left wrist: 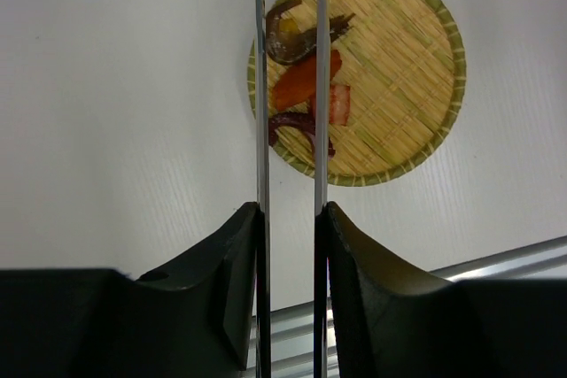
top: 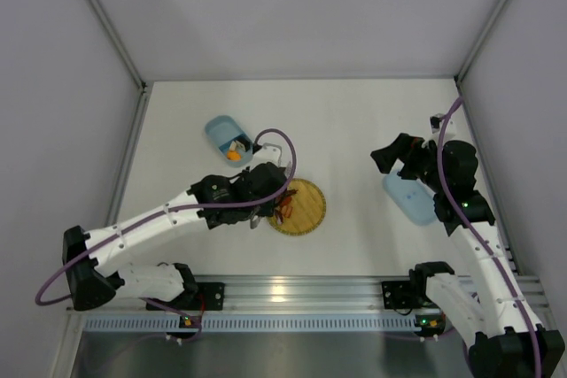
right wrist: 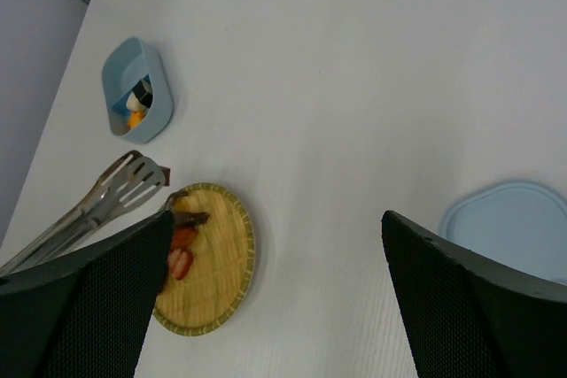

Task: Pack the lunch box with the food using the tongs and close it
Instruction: Pick up the fake food from the plate, then place the fake food in the packing box.

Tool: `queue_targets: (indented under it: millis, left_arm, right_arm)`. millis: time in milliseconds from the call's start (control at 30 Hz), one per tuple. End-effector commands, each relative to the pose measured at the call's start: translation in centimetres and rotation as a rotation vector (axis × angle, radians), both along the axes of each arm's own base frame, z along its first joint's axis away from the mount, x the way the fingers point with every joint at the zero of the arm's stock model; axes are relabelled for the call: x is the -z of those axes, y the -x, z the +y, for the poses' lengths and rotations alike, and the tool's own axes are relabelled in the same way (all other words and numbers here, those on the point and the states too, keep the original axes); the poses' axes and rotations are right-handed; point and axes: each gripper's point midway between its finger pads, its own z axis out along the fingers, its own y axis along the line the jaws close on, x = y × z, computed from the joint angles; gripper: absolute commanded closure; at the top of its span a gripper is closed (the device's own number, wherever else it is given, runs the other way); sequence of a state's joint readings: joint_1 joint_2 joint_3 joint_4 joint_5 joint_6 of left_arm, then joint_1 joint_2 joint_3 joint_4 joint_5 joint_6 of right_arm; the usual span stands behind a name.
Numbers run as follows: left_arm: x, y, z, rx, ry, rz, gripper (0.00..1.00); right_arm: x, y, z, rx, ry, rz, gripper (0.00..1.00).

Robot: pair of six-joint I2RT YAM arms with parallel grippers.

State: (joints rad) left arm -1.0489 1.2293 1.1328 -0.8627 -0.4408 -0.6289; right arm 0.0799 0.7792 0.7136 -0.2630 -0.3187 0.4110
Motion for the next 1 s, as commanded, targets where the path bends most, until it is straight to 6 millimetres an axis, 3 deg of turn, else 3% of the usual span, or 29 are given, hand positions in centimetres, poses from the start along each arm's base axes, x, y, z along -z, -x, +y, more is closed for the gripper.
queue_targets:
  millis: [0,400,967]
  left_arm:
    - [-3.4,-1.6,2.3,-0.138,0.01,-0.113,0.62]
    - [-2.8,-6.5,8.6,-0.331,0.023,-0.086,0.6]
    - [1.0,-8.7,10.4,-0.365,0.007,-0.025,0.59]
  right_arm:
    - [-1.0,-0.3,-0.4,0.005,0.007,-0.042,0.0]
    - [-1.1,-0.4,-0.4,0.001,0.01,-0.042,0.0]
    - [-0.8,-0.5,-0.2,-0.007,0.01,-0.035,0.0]
